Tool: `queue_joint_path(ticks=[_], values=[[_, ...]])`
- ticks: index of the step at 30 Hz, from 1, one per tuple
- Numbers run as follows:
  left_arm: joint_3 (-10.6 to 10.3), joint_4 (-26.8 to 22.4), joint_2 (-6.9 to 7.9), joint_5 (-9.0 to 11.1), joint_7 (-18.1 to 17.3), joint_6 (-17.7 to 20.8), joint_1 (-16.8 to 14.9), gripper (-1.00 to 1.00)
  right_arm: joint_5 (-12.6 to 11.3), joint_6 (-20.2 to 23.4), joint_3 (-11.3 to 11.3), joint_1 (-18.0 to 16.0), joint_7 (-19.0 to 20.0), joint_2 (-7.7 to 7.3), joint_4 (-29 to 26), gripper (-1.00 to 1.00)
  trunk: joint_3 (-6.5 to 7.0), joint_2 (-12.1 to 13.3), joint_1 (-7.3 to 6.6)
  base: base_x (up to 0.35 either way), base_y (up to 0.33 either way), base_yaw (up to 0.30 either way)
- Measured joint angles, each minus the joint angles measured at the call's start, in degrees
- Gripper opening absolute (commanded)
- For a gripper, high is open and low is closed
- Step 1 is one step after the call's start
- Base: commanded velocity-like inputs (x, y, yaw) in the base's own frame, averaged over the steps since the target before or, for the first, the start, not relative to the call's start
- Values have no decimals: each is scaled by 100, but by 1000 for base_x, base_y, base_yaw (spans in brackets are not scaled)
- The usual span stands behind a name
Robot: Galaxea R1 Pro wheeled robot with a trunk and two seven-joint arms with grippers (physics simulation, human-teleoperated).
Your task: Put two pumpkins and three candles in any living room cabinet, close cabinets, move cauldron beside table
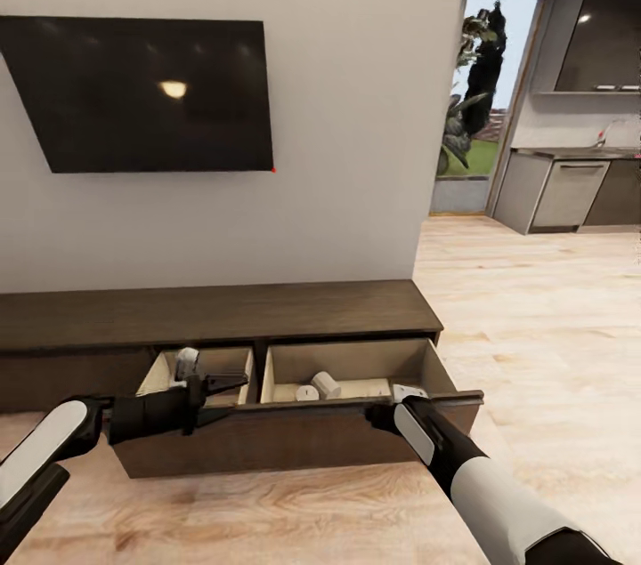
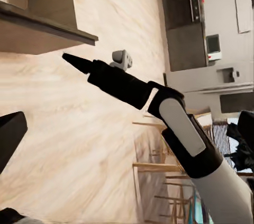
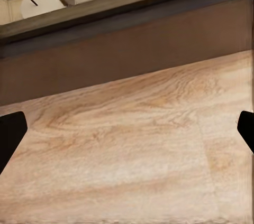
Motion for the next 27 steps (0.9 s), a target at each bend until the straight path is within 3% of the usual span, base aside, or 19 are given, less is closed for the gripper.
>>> queue_joint_path(ticks=[3, 5, 7, 10, 13, 15, 16, 17, 18, 19, 21, 23, 24, 27], values=[[31, 178, -251, -89, 810, -111, -4, 100, 4, 0, -4, 0, 4, -6, 0, 100, 54, 120, -66, -329, 0, 0], [32, 512, -449, -453, 1252, -422, -19, 100, 5, -14, -4, 0, 7, -5, 0, 100, 90, 201, -110, -329, 0, 0], [33, 866, -665, -1240, 1451, -1026, -30, 100, 5, -112, 8, 0, 3, -5, 17, 100, 90, 202, -110, -329, 0, 0], [29, 1461, -1104, -2514, 1510, -1935, -34, 100, 24, -174, 22, 0, 1, -5, 66, 100, 90, 202, -110, -317, 0, 0], [25, 1990, -1393, -3276, 1509, -2579, -36, 100, 53, -188, 27, 0, 1, 0, 76, 100, 90, 202, -111, -294, 0, 0], [4, 2468, -1599, -4077, 1511, -3405, -36, 100, 82, -220, 32, 0, 1, 3, 82, 100, 90, 202, -111, -272, 0, 0], [1, 2599, -1658, -4372, 1518, -3700, -37, 100, 89, -280, 36, 0, 1, 4, 84, 100, 90, 202, -111, -267, 0, 0], [-1, 2697, -1720, -4639, 1525, -3961, -37, 100, 94, -377, 43, 0, 1, 4, 86, 100, 90, 202, -111, -270, 0, 0], [-2, 2744, -1760, -4766, 1527, -4076, -37, 100, 97, -500, 55, 0, 2, 4, 87, 100, 90, 202, -111, -264, 0, 0], [-15, 2930, -1916, -5114, 1531, -4326, -36, 100, 102, -648, 99, 1, 1, 4, 91, 100, 90, 202, -111, -218, 0, 0], [-23, 3211, -2142, -5646, 1523, -4563, -32, 100, 98, -980, 380, 1, -1, 0, 101, 100, 90, 202, -113, -96, 0, 0], [-47, 3404, -2258, -5985, 1493, -4909, -30, 100, 88, -1275, 738, 1, -8, -1, 107, 100, 90, 202, -113, -36, 0, 0], [-151, 3623, -2349, -6191, 1465, -5280, -29, 100, 82, -1473, 949, 2, -10, 2, 111, 100, 90, 202, -114, -20, 0, 0], [-373, 4013, -2456, -6531, 1441, -5908, -27, 100, 75, -1791, 1218, 2, -13, 4, 114, 100, 90, 202, -114, -7, 0, 0]])
